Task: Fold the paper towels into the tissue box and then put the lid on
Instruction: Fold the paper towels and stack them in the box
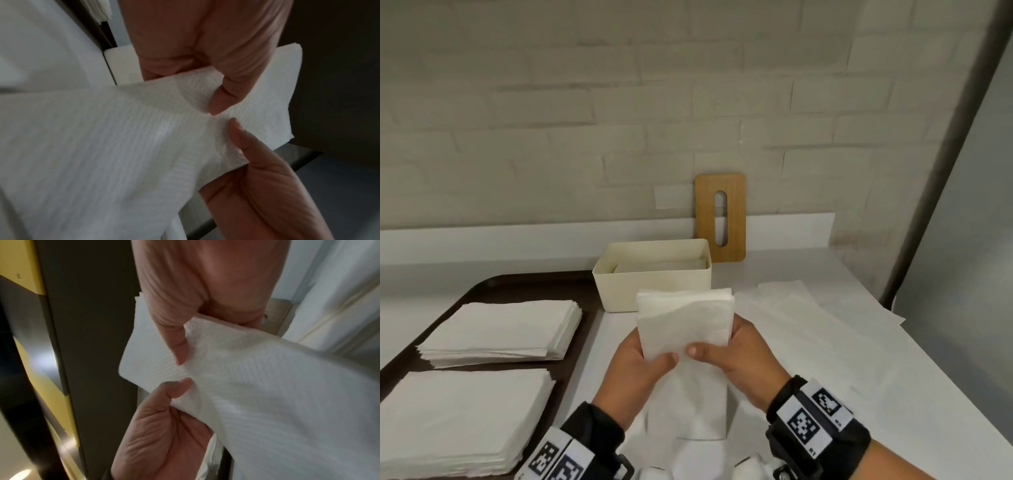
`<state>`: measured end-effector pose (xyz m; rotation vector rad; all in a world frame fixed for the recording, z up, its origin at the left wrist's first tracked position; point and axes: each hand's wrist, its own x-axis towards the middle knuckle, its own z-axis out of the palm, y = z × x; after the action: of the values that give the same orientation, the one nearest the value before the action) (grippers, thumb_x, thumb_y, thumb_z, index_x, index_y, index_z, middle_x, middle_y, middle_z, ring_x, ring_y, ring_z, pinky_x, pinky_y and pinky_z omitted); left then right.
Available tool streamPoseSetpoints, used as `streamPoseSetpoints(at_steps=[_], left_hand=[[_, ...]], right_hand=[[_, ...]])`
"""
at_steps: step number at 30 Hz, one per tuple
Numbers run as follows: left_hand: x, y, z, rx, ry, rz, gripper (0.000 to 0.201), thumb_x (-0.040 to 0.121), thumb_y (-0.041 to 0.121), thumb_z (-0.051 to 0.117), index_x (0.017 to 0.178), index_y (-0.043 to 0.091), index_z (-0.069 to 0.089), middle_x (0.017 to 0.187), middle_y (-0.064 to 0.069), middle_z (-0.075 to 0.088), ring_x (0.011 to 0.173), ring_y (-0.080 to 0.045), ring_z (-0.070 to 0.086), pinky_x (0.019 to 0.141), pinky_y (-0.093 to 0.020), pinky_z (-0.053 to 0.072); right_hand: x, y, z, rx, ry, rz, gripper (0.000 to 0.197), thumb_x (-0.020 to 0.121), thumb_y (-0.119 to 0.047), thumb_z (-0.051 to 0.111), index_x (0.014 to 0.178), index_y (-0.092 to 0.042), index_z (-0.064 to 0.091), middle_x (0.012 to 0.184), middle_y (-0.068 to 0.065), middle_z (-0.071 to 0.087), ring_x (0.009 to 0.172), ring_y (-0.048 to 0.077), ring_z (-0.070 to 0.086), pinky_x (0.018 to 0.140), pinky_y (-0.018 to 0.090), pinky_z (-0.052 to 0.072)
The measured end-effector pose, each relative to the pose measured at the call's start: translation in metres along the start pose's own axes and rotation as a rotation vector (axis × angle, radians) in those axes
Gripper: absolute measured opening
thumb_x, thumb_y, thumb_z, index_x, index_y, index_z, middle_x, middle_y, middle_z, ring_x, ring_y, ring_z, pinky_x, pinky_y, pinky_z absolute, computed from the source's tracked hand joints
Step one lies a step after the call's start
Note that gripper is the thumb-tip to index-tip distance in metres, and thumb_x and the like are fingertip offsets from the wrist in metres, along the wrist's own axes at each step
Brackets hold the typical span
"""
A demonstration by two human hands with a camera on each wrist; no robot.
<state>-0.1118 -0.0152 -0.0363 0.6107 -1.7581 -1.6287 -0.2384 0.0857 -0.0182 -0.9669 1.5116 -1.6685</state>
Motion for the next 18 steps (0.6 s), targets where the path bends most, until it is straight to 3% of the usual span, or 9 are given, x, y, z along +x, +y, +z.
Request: streamPoseSetpoints(at_steps=[2,5,8,11,14,16,18], left_hand=[[0.001,0.004,0.002,-0.036,-0.005,-0.01,0.053,0.058,0.018,0.072,0.11,0.02,0.06,0.103,-0.003,0.073,0.093,-0.018,0.069,0.077,-0.032,0.057],[0.003,0.007,0.003,-0.001,-0.051,-0.036,0.066,0.048,0.026,0.075,0.111,0.019,0.059,0.106,-0.004,0.071,0.096,-0.019,0.069,0.08,-0.037,0.057],[0.001,0.004,-0.001,0.15,-0.087,-0.106,0.051,0.055,0.016,0.08,0.103,0.018,0.063,0.102,-0.003,0.072,0.096,-0.018,0.068,0.074,-0.026,0.055],[-0.002,0.0,-0.013,0.174,0.037,-0.146,0.033,0.066,-0.001,0.078,0.093,0.012,0.065,0.092,-0.004,0.072,0.087,-0.021,0.069,0.066,-0.023,0.053],[-0.005,-0.002,-0.03,-0.055,0.207,-0.179,0.026,0.074,-0.011,0.065,0.092,0.008,0.061,0.092,-0.008,0.069,0.087,-0.025,0.064,0.071,-0.033,0.052],[-0.006,-0.001,-0.037,-0.164,0.261,-0.164,0.028,0.078,-0.014,0.057,0.099,0.004,0.06,0.096,-0.011,0.068,0.089,-0.026,0.063,0.078,-0.038,0.051],[-0.008,0.0,-0.041,-0.172,0.274,-0.132,0.027,0.071,-0.011,0.06,0.092,0.004,0.058,0.086,-0.009,0.065,0.081,-0.024,0.061,0.075,-0.033,0.049]], right_hand=[[0.001,-0.004,0.002,0.01,0.034,-0.016,0.023,0.077,-0.001,0.072,0.093,-0.018,0.068,0.1,0.009,0.074,0.094,0.027,0.07,0.088,0.046,0.055],[0.006,-0.018,0.001,0.109,0.092,-0.074,0.023,0.079,-0.004,0.069,0.097,-0.017,0.067,0.103,0.009,0.073,0.096,0.027,0.069,0.086,0.046,0.055],[0.008,-0.033,-0.011,0.238,0.147,-0.126,0.027,0.079,-0.001,0.067,0.103,-0.013,0.065,0.105,0.01,0.072,0.097,0.027,0.069,0.084,0.043,0.055],[0.006,-0.039,-0.034,0.272,0.204,-0.166,0.036,0.071,0.006,0.071,0.1,-0.015,0.064,0.097,0.004,0.073,0.089,0.021,0.07,0.072,0.033,0.057],[-0.001,-0.035,-0.056,0.176,0.198,-0.137,0.031,0.072,0.014,0.065,0.084,-0.014,0.061,0.077,-0.002,0.071,0.071,0.016,0.068,0.058,0.025,0.054],[-0.005,-0.026,-0.063,0.078,0.152,-0.092,0.029,0.07,0.016,0.065,0.078,-0.011,0.06,0.073,0.001,0.072,0.067,0.017,0.068,0.055,0.023,0.052],[-0.009,-0.011,-0.061,-0.022,0.128,-0.037,0.03,0.066,0.017,0.067,0.076,-0.011,0.061,0.076,0.005,0.071,0.07,0.021,0.067,0.06,0.028,0.053]])
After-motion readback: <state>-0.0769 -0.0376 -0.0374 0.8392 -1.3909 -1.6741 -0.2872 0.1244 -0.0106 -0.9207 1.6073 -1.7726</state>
